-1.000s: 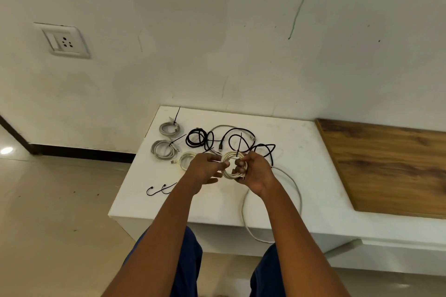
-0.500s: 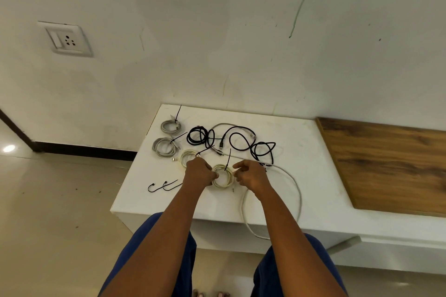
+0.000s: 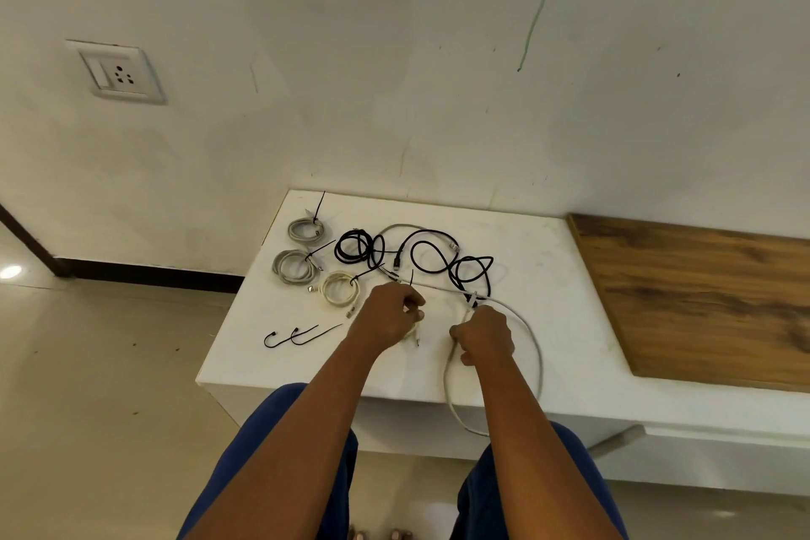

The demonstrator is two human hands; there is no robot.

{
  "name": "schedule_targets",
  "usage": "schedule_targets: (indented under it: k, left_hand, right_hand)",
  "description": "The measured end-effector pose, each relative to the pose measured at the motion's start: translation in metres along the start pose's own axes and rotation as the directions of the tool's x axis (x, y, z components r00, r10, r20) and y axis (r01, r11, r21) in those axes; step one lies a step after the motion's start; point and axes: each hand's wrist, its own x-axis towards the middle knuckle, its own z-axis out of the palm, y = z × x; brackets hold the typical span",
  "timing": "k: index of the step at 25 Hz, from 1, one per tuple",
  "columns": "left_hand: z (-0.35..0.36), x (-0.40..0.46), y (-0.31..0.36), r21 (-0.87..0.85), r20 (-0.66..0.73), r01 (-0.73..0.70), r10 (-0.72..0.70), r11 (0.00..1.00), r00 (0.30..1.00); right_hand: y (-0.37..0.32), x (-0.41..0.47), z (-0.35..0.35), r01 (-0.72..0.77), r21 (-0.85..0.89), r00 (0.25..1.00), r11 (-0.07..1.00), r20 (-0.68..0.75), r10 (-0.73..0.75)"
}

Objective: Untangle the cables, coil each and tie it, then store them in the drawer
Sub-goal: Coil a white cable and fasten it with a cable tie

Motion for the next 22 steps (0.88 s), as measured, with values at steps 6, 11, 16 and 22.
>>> schedule_targets:
  k: [6, 11, 16, 22]
  left_hand:
    - [0.014, -0.003, 0.010, -0.070, 0.062, -0.053, 0.058, 0.996, 0.996]
    - [0.018, -0.005, 0.012, 0.021, 0.029, -0.256, 0.255, 0.966, 0.966]
    - [0.022, -0.003, 0.015, 0.323, -0.023, -0.393, 0.422, 0.861, 0.906]
    - [0.009, 0.005, 0.018, 0.289, -0.200, -0.265, 0.329, 0.920, 0.923]
  right_hand:
    - [0.000, -0.006, -0.006, -0.032, -0.047, 0.999, 0.998, -0.042, 0.030]
    - [-0.005, -0.009, -0.014, 0.050, -0.008, 0.998, 0.999, -0.031, -0.050]
    - [-0.014, -0.015, -0.032, 0.146, 0.326, 0.982, 0.934, 0.063, -0.176]
    - [-0.009, -0.025, -0.061, 0.347, 0.409, 0.898, 0.844, 0.116, -0.425]
